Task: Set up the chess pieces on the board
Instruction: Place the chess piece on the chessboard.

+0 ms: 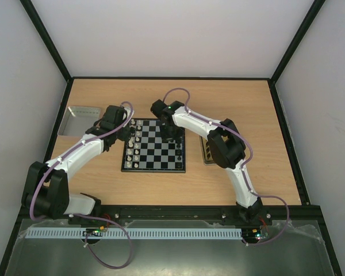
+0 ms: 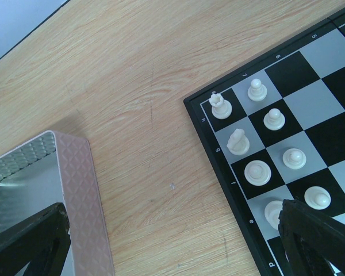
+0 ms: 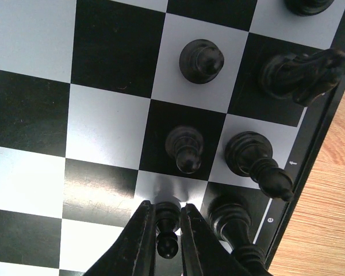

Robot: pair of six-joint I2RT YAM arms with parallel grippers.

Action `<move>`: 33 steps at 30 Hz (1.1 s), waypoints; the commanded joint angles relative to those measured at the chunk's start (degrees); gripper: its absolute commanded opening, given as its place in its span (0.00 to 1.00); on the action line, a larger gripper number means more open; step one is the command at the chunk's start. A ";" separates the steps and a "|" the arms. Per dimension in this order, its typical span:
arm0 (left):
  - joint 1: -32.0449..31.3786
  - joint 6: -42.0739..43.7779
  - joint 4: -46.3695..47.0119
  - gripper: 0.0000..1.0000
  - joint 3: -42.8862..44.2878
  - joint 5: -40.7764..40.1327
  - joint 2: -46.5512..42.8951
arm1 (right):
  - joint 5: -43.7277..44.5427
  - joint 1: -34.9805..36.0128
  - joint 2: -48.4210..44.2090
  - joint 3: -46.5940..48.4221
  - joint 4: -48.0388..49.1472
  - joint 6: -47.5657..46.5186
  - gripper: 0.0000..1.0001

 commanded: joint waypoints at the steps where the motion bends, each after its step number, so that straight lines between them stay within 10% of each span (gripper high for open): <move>1: -0.16 0.45 0.52 0.99 -0.74 0.02 0.10 | 0.57 0.24 0.98 1.65 -1.01 -0.09 0.12; 33: -0.16 0.32 0.25 0.99 -0.59 0.19 -0.28 | 1.69 0.21 -2.52 2.70 -2.02 0.50 0.16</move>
